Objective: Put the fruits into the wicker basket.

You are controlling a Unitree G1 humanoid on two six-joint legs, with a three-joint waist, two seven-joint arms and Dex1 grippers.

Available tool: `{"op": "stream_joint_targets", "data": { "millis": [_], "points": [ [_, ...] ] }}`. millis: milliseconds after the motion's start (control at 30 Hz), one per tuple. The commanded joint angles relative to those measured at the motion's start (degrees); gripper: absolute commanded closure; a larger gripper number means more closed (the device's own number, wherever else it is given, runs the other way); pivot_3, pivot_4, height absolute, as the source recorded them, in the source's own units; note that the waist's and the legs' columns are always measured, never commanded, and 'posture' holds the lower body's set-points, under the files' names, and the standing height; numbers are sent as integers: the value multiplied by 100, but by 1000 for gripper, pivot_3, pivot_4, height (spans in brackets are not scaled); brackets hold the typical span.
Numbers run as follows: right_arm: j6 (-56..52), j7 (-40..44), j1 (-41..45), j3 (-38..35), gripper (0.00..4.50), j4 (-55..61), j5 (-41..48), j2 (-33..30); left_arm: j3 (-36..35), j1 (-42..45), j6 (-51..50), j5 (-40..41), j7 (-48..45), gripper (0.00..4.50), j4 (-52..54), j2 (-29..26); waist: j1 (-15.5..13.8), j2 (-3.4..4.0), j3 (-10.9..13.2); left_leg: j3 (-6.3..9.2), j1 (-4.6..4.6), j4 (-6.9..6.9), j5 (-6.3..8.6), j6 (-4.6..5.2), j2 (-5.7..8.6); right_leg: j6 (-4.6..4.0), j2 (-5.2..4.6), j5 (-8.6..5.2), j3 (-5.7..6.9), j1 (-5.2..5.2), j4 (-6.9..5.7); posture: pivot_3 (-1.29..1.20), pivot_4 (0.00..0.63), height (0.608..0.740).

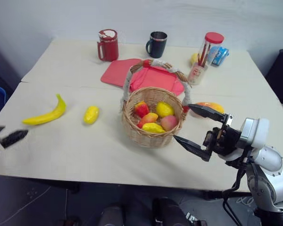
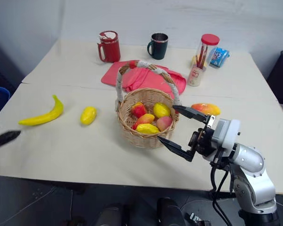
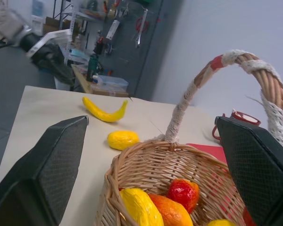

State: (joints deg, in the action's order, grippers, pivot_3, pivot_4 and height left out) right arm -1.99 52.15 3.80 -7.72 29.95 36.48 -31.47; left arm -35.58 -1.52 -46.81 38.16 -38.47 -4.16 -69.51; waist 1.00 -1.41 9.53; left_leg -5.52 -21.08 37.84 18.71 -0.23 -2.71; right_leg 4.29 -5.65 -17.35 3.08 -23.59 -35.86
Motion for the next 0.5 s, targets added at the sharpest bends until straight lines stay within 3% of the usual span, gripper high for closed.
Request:
{"op": "stream_joint_targets", "data": {
  "millis": [33, 167, 233, 367, 500],
  "points": [
    [131, 81, 145, 28, 52, -128, -56, 27, 1581, 1322, 620, -877, -826, 0, -1435, -188, 63, 40, 8, -12, -1, 0, -1, -1, 4, 1, -1, 0, 2, -3, -4, 0, 150, 740],
    [265, 125, 323, 38, 52, -346, -177, 71, 3250, 3484, 1536, -2231, -1490, 0, -3390, 254, 69, 33, 13, -78, -12, 9, -3, -7, 3, 15, 68, 7, 82, -31, -23, 0, 150, 740],
    [303, 87, 349, 17, 52, -380, -231, 98, 3719, 4278, 1973, -2781, -1590, 0, -4297, 523, 34, 13, 11, -126, -19, 18, -1, -10, -5, 20, 88, 10, 83, -36, -22, 0, 150, 740],
    [348, -99, 259, -25, 52, -288, -356, 152, 4208, 5368, 2806, -3605, -1411, 0, -5921, 971, 45, -32, 13, -142, -22, 33, 3, -10, -13, 29, 97, 15, 73, -39, -19, 0, 150, 740],
    [339, -238, 174, -67, 52, -208, -436, 157, 4301, 5705, 2930, -3907, -1862, 0, -6731, 1221, 53, -35, 11, -148, -17, 35, 6, -5, -11, 34, 91, 18, 60, -40, -21, 0, 150, 740]
  ]
}}
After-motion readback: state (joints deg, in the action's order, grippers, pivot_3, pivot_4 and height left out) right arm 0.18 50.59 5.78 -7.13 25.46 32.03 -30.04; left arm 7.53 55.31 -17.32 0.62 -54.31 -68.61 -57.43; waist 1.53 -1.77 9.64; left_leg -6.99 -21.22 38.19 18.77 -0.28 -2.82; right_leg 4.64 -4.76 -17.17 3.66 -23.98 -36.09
